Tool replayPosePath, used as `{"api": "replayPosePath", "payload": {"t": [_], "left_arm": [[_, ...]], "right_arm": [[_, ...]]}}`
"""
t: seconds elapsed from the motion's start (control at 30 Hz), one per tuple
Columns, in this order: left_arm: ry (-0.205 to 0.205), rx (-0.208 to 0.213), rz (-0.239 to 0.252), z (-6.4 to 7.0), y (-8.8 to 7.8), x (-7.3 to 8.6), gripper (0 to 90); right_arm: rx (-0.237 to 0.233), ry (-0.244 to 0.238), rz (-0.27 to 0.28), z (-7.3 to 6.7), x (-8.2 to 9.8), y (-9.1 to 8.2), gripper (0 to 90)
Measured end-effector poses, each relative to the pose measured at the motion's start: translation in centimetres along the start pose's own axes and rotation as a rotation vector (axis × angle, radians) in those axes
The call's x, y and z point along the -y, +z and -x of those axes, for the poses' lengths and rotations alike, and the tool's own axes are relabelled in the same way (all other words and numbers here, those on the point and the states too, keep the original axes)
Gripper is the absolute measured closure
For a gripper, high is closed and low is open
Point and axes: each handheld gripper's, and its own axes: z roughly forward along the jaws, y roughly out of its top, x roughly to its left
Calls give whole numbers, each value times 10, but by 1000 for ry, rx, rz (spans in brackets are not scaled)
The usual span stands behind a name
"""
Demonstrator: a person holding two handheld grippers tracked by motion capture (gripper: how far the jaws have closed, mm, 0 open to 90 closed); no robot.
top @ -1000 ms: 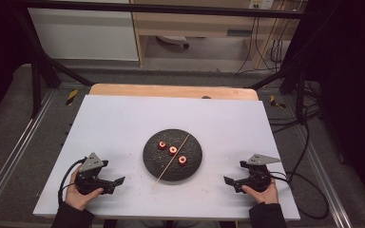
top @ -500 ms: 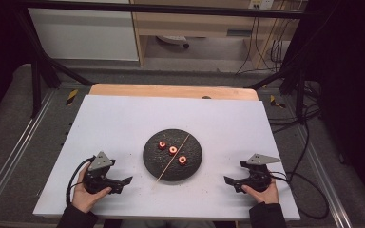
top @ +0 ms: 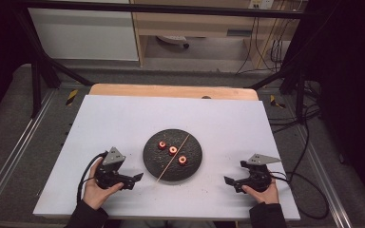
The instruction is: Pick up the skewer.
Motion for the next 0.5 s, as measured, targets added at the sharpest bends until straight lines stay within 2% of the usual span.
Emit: {"api": "replayPosePath", "payload": {"t": [0.5], "left_arm": [[28,10,-39,22,21,-29,89]], "right_arm": [[5,-7,-3,0,0,0,8]]}}
